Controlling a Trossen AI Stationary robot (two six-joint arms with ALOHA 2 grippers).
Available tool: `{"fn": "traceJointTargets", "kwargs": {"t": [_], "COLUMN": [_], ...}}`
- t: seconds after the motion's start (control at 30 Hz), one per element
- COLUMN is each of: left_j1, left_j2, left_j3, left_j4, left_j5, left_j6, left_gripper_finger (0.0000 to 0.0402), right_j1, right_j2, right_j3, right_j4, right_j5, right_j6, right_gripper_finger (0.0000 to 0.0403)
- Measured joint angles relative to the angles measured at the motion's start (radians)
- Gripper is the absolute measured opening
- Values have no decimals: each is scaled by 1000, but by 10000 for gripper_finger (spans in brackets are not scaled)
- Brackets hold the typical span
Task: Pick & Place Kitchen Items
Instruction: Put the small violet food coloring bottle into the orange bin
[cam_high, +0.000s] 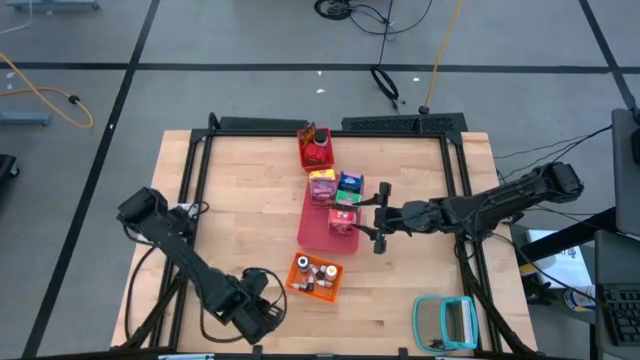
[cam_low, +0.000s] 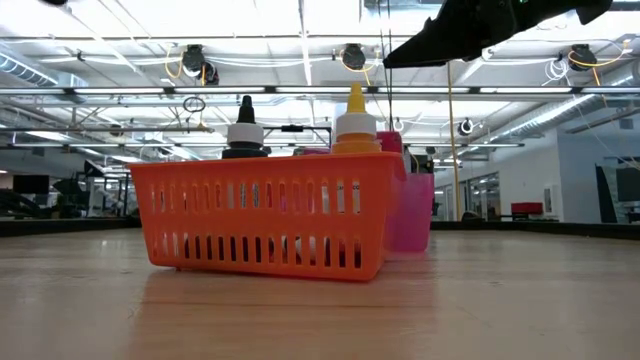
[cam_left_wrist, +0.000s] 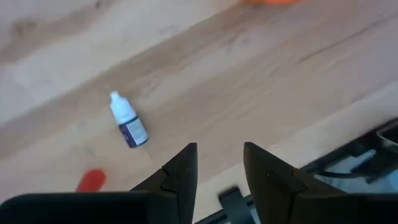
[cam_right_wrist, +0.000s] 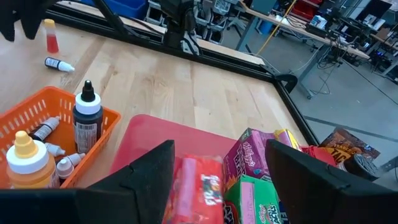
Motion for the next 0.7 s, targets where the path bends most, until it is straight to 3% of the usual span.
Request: {"fn": "traceJointTargets", "kwargs": {"t": [0.27,0.7], "left_j1": [25,16], "left_j2": [55,130], "left_j3": [0,0], "left_j4": [-95,-116], "left_j5": [138,169], "left_j6": [-90,-173], "left_gripper_finger": [129,129], "right_j1": [0,0], "right_j2": [0,0], "right_j3": [0,0], "right_j4": [-14,-27], "right_j5": [-3,-4], "right_j6": [6,5], "right_gripper_finger": [242,242]}}
